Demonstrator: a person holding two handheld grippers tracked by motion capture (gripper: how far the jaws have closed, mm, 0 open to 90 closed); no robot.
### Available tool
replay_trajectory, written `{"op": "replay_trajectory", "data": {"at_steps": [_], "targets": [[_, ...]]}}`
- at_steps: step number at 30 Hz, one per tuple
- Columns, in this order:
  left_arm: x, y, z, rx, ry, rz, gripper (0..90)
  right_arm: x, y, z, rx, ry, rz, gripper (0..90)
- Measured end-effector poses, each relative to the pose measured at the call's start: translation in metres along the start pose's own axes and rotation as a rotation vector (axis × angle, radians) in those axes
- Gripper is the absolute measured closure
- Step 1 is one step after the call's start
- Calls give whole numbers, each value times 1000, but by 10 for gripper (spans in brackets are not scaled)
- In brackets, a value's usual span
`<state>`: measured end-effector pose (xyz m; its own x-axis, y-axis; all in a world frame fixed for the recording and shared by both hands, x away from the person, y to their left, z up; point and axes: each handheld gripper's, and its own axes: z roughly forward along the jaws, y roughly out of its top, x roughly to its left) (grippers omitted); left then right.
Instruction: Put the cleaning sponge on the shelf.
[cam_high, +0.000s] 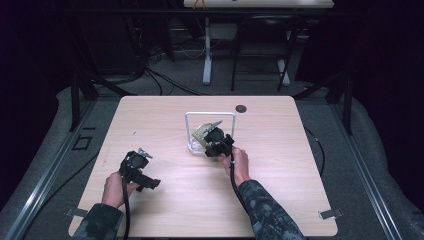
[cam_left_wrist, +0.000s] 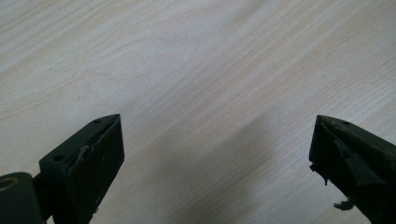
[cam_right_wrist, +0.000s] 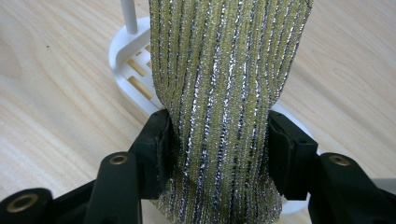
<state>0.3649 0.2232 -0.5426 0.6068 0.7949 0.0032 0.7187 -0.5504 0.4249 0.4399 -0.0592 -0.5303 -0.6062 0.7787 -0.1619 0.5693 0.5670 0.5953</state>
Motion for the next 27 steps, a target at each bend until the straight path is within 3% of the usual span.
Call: {"op": "replay_trajectory", "data": {"at_steps": [8, 16, 21, 27], "targets": [[-1, 0, 0, 3, 1, -1, 32, 3, 4, 13, 12, -11, -7, 423], [-1, 0, 0, 4, -2, 0, 33, 4, 7, 20, 12, -11, 1, 296], [-2, 1, 1, 5, -3, 4, 34, 3, 7, 18, 10, -14, 6, 233], [-2, 0, 0, 0, -3, -1, 34, 5, 7, 9, -20, -2, -2, 222]]}}
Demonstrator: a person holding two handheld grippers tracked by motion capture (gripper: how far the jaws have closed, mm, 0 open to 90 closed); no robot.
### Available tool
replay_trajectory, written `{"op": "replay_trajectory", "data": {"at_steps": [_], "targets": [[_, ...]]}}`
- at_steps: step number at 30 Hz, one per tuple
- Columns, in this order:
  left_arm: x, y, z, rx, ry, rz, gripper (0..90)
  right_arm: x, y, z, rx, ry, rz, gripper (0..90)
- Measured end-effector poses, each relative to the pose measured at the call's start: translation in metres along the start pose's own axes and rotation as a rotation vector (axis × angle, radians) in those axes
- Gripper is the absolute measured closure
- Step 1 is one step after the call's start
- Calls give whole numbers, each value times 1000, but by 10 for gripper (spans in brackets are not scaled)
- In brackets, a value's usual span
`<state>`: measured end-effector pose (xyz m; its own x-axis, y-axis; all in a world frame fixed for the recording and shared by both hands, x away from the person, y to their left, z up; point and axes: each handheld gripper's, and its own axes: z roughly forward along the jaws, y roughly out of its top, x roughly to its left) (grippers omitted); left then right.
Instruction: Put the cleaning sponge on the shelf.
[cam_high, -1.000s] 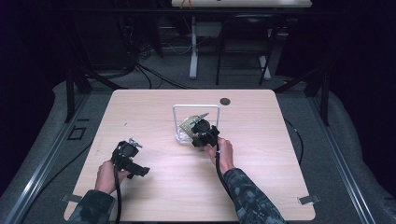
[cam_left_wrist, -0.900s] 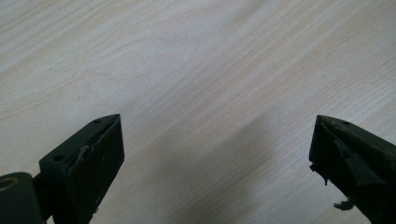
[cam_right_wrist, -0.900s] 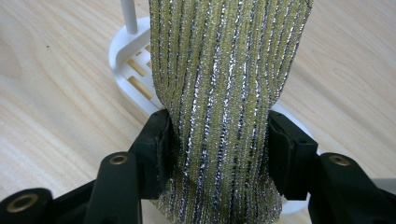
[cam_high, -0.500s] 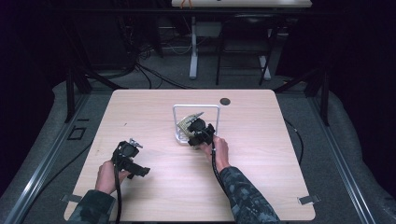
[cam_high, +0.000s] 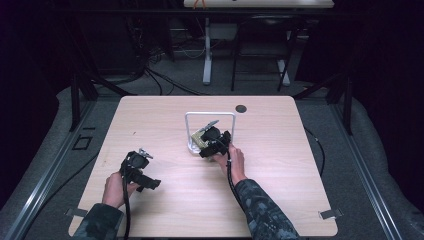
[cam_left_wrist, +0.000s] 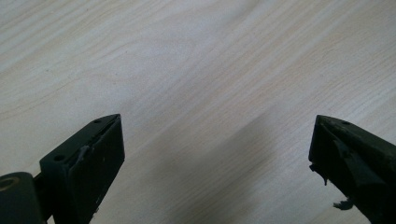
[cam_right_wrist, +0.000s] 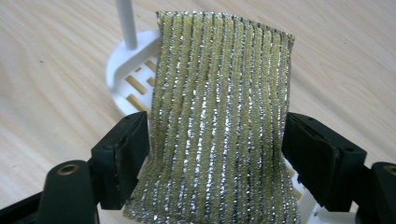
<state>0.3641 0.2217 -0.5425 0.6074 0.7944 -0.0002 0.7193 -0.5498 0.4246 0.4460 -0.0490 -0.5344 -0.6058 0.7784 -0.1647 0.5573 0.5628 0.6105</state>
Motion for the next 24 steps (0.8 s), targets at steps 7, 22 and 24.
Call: {"op": "replay_trajectory", "data": {"at_steps": [7, 22, 24], "targets": [[-2, 3, 1, 0, -6, 10, 34, 4, -4, -17, -20, 42, -1, 199], [-4, 2, 2, 6, -5, 15, 32, 1, -13, -54, -33, 142, -12, 151], [-3, 0, 1, 4, -3, 14, 32, -1, -15, -61, -38, 145, -11, 151]]}}
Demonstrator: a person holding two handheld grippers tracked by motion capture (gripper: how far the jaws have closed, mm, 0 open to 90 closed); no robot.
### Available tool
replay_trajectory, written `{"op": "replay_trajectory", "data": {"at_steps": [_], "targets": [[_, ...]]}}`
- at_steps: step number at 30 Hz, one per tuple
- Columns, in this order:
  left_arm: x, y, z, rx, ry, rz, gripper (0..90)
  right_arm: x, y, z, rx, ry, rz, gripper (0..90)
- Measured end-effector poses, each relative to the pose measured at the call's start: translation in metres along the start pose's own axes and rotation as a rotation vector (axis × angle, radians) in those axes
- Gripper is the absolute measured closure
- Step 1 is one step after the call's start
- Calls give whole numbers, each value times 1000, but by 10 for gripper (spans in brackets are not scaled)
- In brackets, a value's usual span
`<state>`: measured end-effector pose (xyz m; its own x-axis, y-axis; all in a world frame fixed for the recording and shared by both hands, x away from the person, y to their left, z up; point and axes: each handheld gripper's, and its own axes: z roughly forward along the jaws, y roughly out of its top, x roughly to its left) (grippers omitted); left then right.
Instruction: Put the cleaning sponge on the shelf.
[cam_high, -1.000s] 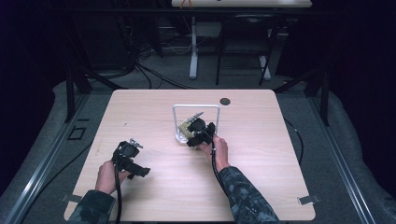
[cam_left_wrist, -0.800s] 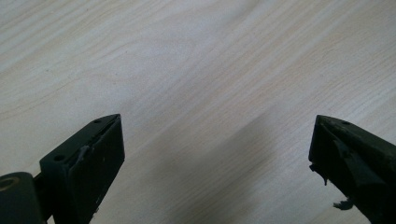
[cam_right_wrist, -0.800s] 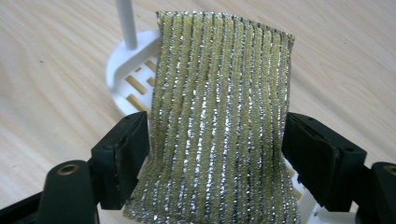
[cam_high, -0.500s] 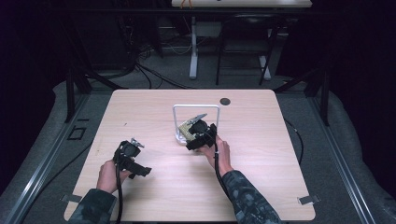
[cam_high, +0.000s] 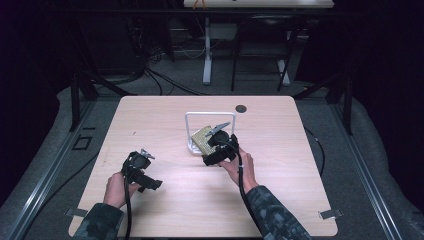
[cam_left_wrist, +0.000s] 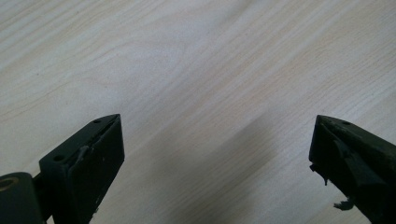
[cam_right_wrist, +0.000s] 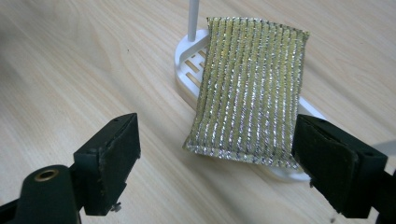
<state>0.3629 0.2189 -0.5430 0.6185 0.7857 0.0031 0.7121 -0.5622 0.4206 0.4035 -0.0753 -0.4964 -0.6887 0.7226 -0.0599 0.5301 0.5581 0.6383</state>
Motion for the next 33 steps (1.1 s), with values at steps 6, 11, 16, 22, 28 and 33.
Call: {"op": "replay_trajectory", "data": {"at_steps": [6, 11, 16, 22, 28, 33], "targets": [[0, -1, -1, -2, 4, -8, 31, -3, -9, -23, -9, 14, -4, 145], [-2, -2, -1, 1, 7, -4, 31, -5, -19, -40, -20, 15, -3, 145], [-1, -3, -1, 1, 7, -5, 31, -10, -34, -60, -19, 3, 1, 138], [0, -4, -1, -3, 8, -12, 30, -16, -52, -72, -3, -9, 11, 120], [0, -4, -1, -4, 8, -11, 30, -25, -72, -86, 5, -18, 46, 102], [-1, -4, -1, -2, 6, -4, 30, -32, -93, -94, 25, -32, 75, 95]]}}
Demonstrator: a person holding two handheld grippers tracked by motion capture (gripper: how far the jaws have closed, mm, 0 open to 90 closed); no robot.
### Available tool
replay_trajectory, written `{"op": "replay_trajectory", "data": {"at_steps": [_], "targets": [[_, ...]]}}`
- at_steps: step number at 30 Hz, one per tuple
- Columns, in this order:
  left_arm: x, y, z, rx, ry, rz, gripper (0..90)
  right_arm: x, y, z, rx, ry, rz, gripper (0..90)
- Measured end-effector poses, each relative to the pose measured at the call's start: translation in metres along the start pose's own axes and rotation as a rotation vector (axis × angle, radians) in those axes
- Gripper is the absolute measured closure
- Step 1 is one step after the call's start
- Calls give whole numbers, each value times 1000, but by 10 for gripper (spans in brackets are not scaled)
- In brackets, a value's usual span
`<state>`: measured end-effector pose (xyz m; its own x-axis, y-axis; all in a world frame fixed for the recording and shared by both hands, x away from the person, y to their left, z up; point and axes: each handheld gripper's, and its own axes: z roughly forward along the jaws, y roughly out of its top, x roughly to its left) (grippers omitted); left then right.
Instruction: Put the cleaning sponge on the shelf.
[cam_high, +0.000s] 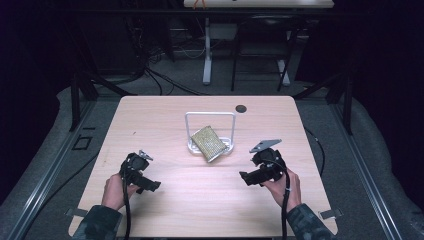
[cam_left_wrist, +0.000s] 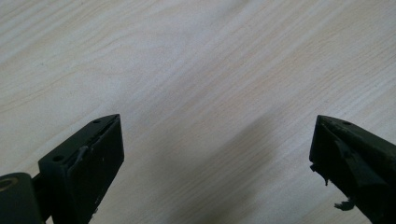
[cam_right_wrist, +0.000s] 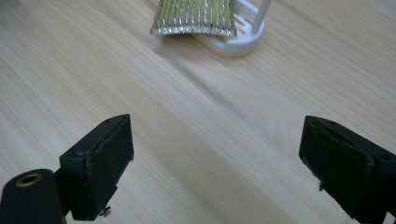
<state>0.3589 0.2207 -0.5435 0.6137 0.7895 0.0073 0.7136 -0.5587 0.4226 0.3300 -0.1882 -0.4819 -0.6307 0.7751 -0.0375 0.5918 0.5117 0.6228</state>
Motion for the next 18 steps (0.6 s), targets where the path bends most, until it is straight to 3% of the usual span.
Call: {"op": "replay_trajectory", "data": {"at_steps": [10, 15, 18], "targets": [[-2, 0, 1, 8, -1, 3, 29, -13, -38, -8, 37, -26, 70, 91], [-2, 1, 2, 8, -5, 6, 29, -24, -62, -3, 66, -38, 122, 91], [-1, 1, 1, 8, -5, 8, 29, -27, -70, 2, 93, -51, 119, 91]]}}
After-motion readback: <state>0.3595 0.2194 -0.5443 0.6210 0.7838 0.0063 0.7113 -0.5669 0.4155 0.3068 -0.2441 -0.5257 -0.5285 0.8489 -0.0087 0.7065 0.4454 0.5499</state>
